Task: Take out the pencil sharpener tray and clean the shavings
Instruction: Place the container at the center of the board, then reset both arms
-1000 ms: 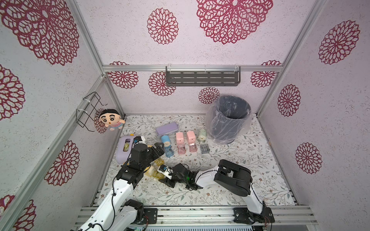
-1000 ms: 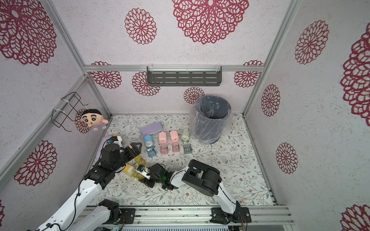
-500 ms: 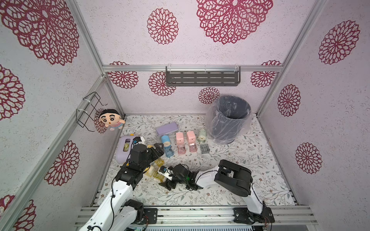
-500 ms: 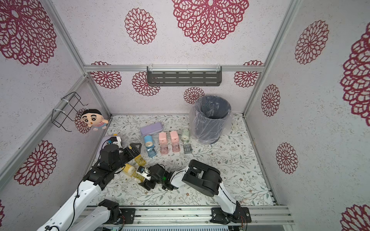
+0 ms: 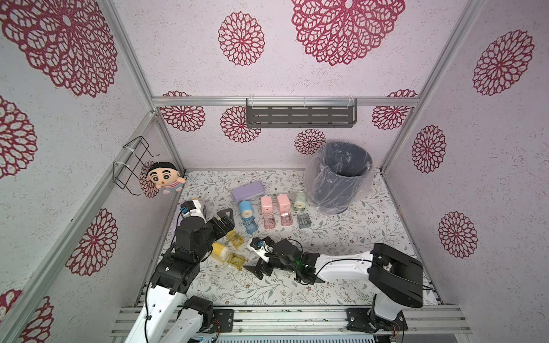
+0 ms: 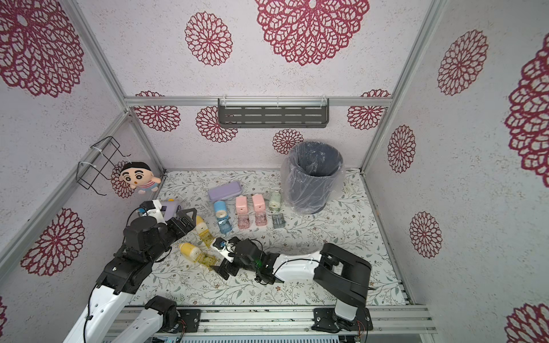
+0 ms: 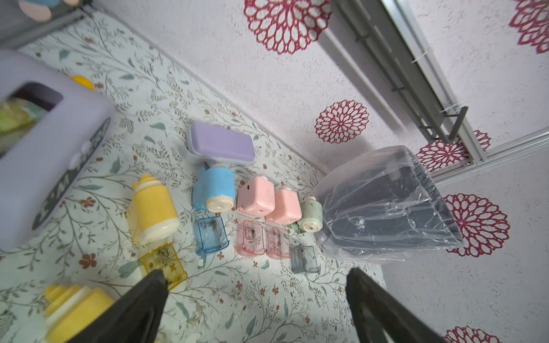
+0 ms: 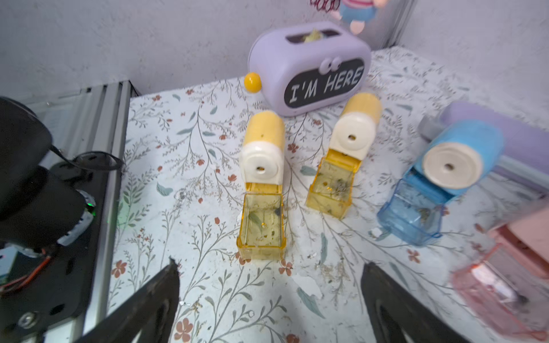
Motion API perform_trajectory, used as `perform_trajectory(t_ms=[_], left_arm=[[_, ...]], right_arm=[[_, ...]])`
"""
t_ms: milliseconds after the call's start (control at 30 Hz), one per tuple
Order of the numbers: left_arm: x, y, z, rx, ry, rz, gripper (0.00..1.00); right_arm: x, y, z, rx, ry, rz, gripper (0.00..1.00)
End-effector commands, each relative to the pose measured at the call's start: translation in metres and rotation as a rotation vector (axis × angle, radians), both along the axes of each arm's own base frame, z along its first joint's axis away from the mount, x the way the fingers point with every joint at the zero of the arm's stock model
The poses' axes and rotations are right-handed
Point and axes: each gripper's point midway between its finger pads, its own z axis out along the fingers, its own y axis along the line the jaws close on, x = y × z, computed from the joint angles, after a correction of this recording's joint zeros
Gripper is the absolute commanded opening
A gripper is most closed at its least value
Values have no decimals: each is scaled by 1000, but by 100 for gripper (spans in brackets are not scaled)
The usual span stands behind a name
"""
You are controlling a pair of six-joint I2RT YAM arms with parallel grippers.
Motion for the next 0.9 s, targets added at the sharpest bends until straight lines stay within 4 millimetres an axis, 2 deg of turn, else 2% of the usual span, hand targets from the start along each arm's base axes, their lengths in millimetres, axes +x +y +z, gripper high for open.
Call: perform_trajectory(t_ms=[0, 200, 267, 333, 467, 533, 633, 733, 867], left_arm=[[-14, 15, 15, 85, -31, 44, 97], [-30, 25, 45, 113, -150, 67, 97], [-31, 31, 46, 134, -160, 96, 97], [-27, 38, 43, 172, -168, 133, 97], [-10, 49, 25, 295, -145, 202, 97], [-1, 59, 11, 386, -118, 254, 97], [10, 73, -7, 519, -102, 319, 97], [14, 97, -28, 588, -62, 416, 97], [17, 128, -57, 607, 40, 499, 97]], right_arm=[[0, -20, 36, 34, -32, -50, 99], [-1, -57, 77, 69, -79, -115, 99], [1, -71, 87, 83, -105, -150, 99], [11, -89, 94, 83, -133, -230, 99], [46, -136, 100, 68, -168, -428, 99], [70, -169, 99, 45, -179, -559, 99], [91, -209, 99, 24, -210, -659, 99], [113, -260, 104, 37, -220, -816, 99], [129, -330, 101, 60, -263, -1021, 99]])
